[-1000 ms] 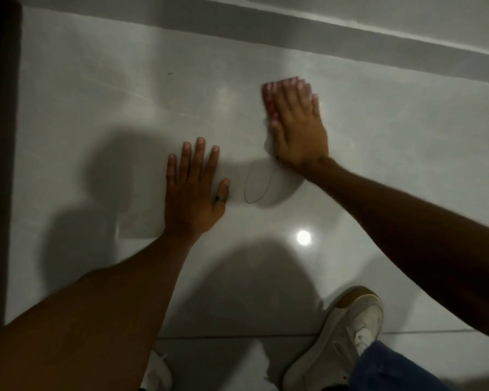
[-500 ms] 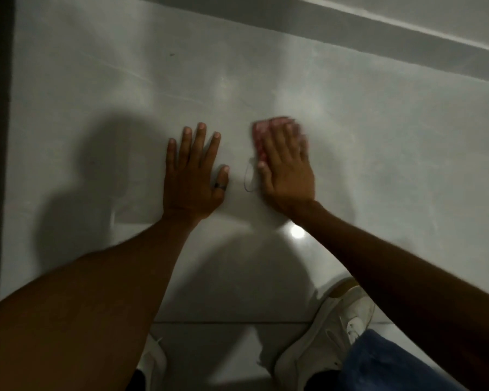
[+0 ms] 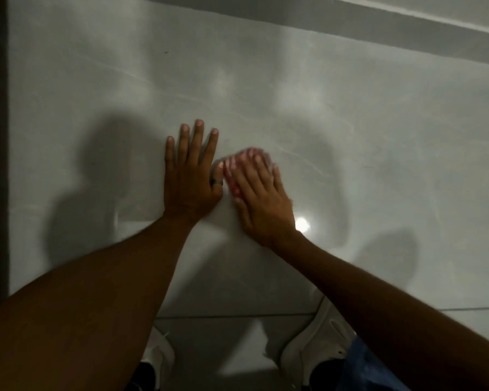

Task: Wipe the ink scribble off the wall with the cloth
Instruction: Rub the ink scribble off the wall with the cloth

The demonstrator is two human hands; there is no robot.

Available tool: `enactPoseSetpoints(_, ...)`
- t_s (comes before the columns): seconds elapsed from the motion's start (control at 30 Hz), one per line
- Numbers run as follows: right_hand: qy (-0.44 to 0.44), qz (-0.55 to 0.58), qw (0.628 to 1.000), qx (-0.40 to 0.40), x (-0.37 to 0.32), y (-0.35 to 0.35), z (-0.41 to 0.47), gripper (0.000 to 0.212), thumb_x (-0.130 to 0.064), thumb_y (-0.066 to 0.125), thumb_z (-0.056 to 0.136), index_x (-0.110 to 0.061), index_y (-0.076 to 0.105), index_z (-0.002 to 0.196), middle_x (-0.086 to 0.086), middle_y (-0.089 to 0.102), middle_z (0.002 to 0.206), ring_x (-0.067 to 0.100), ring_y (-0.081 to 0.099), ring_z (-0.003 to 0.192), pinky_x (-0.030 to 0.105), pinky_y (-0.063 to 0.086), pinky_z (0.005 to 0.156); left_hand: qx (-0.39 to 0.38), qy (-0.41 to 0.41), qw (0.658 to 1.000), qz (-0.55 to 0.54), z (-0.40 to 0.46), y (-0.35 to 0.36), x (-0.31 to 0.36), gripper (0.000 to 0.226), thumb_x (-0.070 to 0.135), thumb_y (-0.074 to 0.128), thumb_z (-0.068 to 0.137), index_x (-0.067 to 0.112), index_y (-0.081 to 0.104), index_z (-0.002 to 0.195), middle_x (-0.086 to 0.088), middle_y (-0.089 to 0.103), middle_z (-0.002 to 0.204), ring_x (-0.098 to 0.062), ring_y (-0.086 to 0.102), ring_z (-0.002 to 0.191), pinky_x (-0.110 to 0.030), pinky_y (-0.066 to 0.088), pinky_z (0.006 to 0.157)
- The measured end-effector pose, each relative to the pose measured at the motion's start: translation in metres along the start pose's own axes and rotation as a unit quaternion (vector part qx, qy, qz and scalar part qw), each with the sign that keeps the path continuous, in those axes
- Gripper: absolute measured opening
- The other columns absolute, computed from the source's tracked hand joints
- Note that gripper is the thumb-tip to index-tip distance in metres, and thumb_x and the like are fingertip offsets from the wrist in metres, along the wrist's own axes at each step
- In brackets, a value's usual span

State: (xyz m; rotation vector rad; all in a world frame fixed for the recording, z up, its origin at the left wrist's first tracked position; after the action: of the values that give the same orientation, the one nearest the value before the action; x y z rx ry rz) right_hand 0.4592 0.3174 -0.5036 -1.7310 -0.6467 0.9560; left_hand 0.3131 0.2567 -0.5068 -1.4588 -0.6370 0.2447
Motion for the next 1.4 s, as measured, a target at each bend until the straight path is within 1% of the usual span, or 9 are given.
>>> enactPoseSetpoints(0.23,-0.237,-0.063,0.967,-0.070,0.051,0.006,-0.067,0.063,-0.038,0.038,0.109,-0.027,0.021,0.168,0.003,0.017,0.178,0.032,0.012,0.167,0.055,0.012,0.134,-0.001,-0.003,1.000,-0.003,0.000,-0.004,0.002,0.065,0.042,0.036,0.108,0.021,0.029,0.169,-0.011,0.022,0.179,-0.036,0.018,0.166,-0.059,0.015,0.134)
enactPoseSetpoints(0.63,0.178,0.024,0.982,0.064,0.123,-0.075,0.123,0.064,-0.032,0.036,0.110,-0.014,0.020,0.168,0.015,0.014,0.178,0.036,0.005,0.167,0.052,0.004,0.136,-0.013,-0.005,1.000,0.004,-0.001,0.000,0.001,0.065,0.045,0.034,0.110,0.020,0.030,0.169,-0.012,0.022,0.178,-0.037,0.018,0.166,-0.059,0.015,0.134)
enactPoseSetpoints(0.8,0.064,0.033,0.997,0.042,0.068,-0.073,0.182,0.069,-0.015,0.039,0.100,-0.014,0.024,0.167,0.016,0.021,0.176,0.039,0.010,0.166,0.055,0.003,0.136,-0.010,0.002,0.999,0.035,-0.002,0.007,-0.004,0.064,0.047,0.029,0.111,0.022,0.028,0.170,-0.012,0.023,0.178,-0.037,0.022,0.165,-0.058,0.017,0.134)
enactPoseSetpoints(1.0,0.007,0.096,0.993,-0.076,0.024,-0.042,0.081,0.079,-0.006,0.057,0.094,-0.010,0.024,0.166,0.022,0.013,0.176,0.041,0.006,0.165,0.055,0.002,0.136,-0.106,-0.008,0.994,0.012,0.001,-0.001,0.000,0.064,0.040,0.037,0.110,0.022,0.026,0.170,-0.011,0.017,0.179,-0.036,0.014,0.167,-0.057,0.009,0.136)
enactPoseSetpoints(1.1,0.201,0.328,0.919,-0.085,0.014,-0.057,0.023,0.056,-0.006,0.049,0.106,-0.015,0.041,0.161,0.014,0.035,0.170,0.033,0.032,0.160,0.030,0.018,0.133,-0.282,-0.129,0.939,-0.147,0.009,-0.029,0.005,0.059,0.037,0.036,0.113,0.023,0.027,0.170,-0.011,0.010,0.181,-0.033,0.009,0.168,-0.049,0.008,0.136)
enactPoseSetpoints(1.17,0.335,0.470,0.815,-0.062,-0.009,-0.076,0.001,0.049,-0.010,0.045,0.110,-0.017,0.049,0.157,0.007,0.050,0.163,0.025,0.051,0.147,0.032,0.034,0.128,-0.366,-0.350,0.766,-0.396,0.000,-0.067,0.018,0.058,0.050,0.031,0.114,0.019,0.048,0.160,-0.014,0.039,0.171,-0.035,0.038,0.157,-0.048,0.033,0.127)
enactPoseSetpoints(1.23,0.383,0.516,0.762,-0.074,-0.046,-0.099,-0.011,0.051,-0.008,0.042,0.110,-0.018,0.045,0.159,0.005,0.048,0.164,0.021,0.052,0.145,0.030,0.040,0.121,-0.409,-0.441,0.573,-0.556,-0.023,-0.115,0.048,0.069,0.066,0.023,0.109,0.022,0.054,0.154,-0.011,0.051,0.163,-0.034,0.054,0.144,-0.052,0.047,0.115)
enactPoseSetpoints(1.27,0.399,0.514,0.756,-0.074,-0.061,-0.110,-0.018,0.051,-0.008,0.041,0.110,-0.020,0.043,0.160,0.005,0.047,0.165,0.020,0.052,0.145,0.030,0.043,0.120,-0.400,-0.456,0.546,-0.578,-0.033,-0.137,0.052,0.069,0.066,0.022,0.110,0.024,0.051,0.156,-0.008,0.045,0.168,-0.032,0.051,0.147,-0.053,0.046,0.116)
enactPoseSetpoints(1.4,0.528,0.468,0.707,-0.047,-0.078,-0.124,-0.061,0.046,-0.015,0.053,0.108,-0.016,0.052,0.154,0.010,0.056,0.158,0.028,0.055,0.144,0.037,0.046,0.120,-0.343,-0.515,0.646,-0.447,-0.071,-0.165,-0.009,0.059,0.048,0.030,0.115,0.019,0.030,0.167,-0.007,0.033,0.173,-0.033,0.037,0.156,-0.052,0.040,0.123)
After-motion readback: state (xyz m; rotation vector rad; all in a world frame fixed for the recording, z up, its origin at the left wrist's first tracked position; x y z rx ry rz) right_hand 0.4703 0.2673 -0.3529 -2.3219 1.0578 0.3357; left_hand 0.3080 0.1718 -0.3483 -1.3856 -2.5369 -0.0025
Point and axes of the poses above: each hand's wrist, its own z-axis towards the middle knuckle, its own y-axis out of the palm, x = y × z, the point moved 7 cm from there along z, towards the middle knuckle
